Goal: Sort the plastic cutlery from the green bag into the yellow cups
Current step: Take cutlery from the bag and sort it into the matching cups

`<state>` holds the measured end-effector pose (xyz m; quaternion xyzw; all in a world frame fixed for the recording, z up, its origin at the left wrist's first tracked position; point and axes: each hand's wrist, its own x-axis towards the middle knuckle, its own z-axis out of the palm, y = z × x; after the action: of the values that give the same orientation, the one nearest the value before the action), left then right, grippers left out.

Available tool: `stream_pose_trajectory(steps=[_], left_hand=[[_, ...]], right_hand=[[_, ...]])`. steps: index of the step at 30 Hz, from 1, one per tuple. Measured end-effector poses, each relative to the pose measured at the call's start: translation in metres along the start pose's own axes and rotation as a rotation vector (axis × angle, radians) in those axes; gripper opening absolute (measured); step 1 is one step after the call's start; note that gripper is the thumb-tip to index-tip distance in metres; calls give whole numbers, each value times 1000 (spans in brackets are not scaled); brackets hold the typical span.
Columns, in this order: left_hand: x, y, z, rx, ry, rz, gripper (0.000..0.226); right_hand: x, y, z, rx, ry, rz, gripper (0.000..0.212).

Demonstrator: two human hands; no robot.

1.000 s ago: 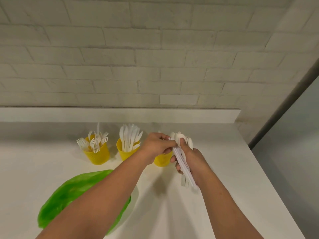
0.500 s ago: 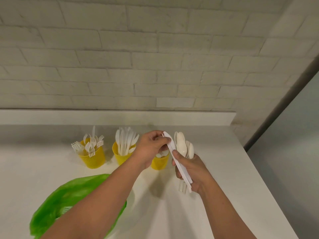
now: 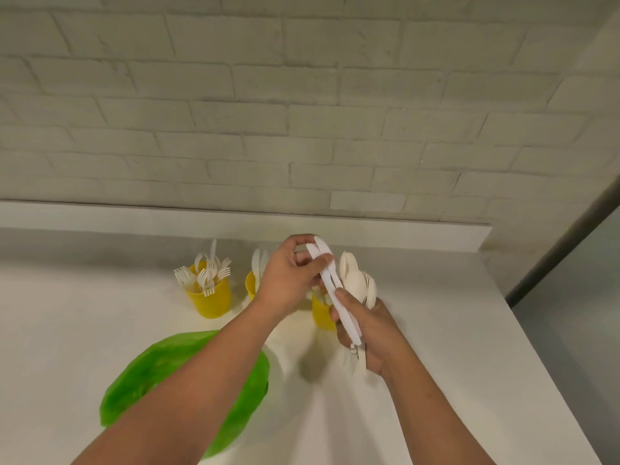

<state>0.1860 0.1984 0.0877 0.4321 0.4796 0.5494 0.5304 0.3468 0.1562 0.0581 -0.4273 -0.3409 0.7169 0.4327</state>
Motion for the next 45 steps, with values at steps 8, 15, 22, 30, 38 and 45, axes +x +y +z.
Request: stream_pose_trajectory(steps=[8, 15, 22, 30, 38, 45], left_hand=[[-4, 20, -54, -36, -160, -261, 10], [19, 43, -89, 120, -30, -87, 7], [54, 28, -128, 792, 66, 199, 17], [52, -17, -125, 1100, -99, 178, 32], [51, -27, -130, 1255, -219, 315, 31], [58, -27, -140, 1402, -225, 367, 49]], right_hand=[[32, 2, 42, -160, 19, -117, 22], [47, 15, 54, -273, 141, -135, 40], [50, 22, 51, -230, 314, -182, 32], [45, 20, 71, -180, 304, -198, 32], [43, 30, 89, 67, 128, -129, 17], [35, 32, 99, 98, 6, -91, 18]])
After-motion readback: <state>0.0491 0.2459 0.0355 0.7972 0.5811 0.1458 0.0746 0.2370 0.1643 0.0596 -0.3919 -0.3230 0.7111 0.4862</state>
